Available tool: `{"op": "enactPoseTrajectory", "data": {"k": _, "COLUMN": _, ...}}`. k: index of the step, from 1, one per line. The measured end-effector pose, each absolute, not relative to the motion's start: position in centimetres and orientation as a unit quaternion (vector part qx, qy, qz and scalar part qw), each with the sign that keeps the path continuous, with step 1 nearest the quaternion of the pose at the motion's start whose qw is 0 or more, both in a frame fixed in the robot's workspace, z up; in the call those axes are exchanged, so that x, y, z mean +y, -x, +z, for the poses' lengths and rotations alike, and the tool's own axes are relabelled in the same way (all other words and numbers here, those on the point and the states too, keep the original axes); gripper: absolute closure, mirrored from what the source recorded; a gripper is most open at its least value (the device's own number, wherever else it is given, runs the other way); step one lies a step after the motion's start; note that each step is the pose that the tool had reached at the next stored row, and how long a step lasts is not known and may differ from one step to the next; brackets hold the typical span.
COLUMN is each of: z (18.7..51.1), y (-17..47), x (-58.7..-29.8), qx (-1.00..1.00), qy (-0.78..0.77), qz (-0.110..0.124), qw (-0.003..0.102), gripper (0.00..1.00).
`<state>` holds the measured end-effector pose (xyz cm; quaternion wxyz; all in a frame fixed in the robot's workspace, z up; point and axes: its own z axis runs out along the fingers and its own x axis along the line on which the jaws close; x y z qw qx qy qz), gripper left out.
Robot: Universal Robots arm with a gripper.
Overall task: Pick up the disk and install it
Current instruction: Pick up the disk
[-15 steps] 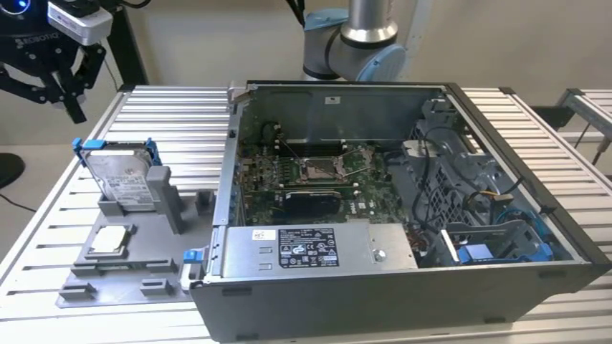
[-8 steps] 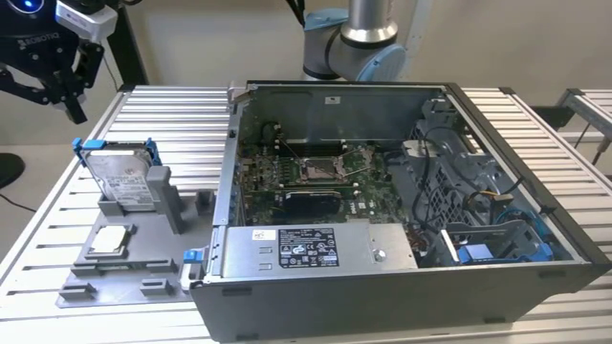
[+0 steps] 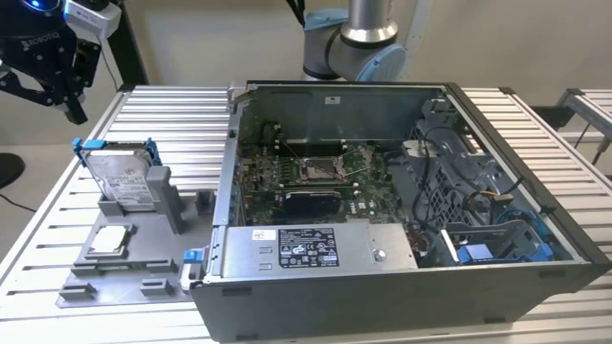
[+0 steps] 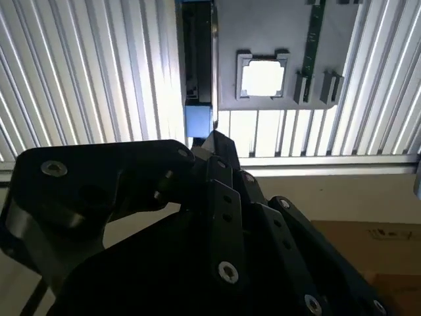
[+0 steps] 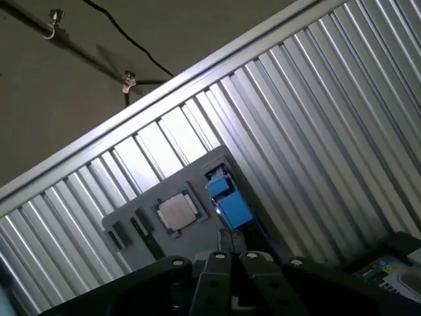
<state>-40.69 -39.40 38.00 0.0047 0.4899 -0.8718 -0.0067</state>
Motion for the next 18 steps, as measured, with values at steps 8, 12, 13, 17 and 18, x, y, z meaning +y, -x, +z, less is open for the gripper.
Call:
{"op": "enactPoseTrajectory", "data": {"k": 8, "z": 37.92, "y": 40.69, "x": -39.41, "qx": -0.834, "qy": -0.552, "qz": -0.006, "qw": 0.005, "gripper": 1.0}}
{"op": "enactPoseTrajectory", "data": {"k": 12, "z": 37.88, "y": 40.69, "x": -39.4, "qx": -0.813, "qy": -0.582, "qz": -0.006, "qw": 0.005, "gripper": 1.0}}
{"op": "enactPoseTrajectory", "data": {"k": 13, "z": 37.87, "y": 40.69, "x": -39.41, "qx": -0.808, "qy": -0.589, "qz": -0.006, "qw": 0.005, "gripper": 1.0}}
{"op": "enactPoseTrajectory", "data": {"k": 17, "z": 37.83, "y": 40.69, "x": -39.41, "qx": -0.786, "qy": -0.618, "qz": -0.006, "qw": 0.006, "gripper": 1.0}}
{"op": "enactPoseTrajectory", "data": {"k": 18, "z": 37.82, "y": 40.69, "x": -39.41, "qx": -0.78, "qy": -0.625, "qz": -0.006, "qw": 0.006, "gripper": 1.0}}
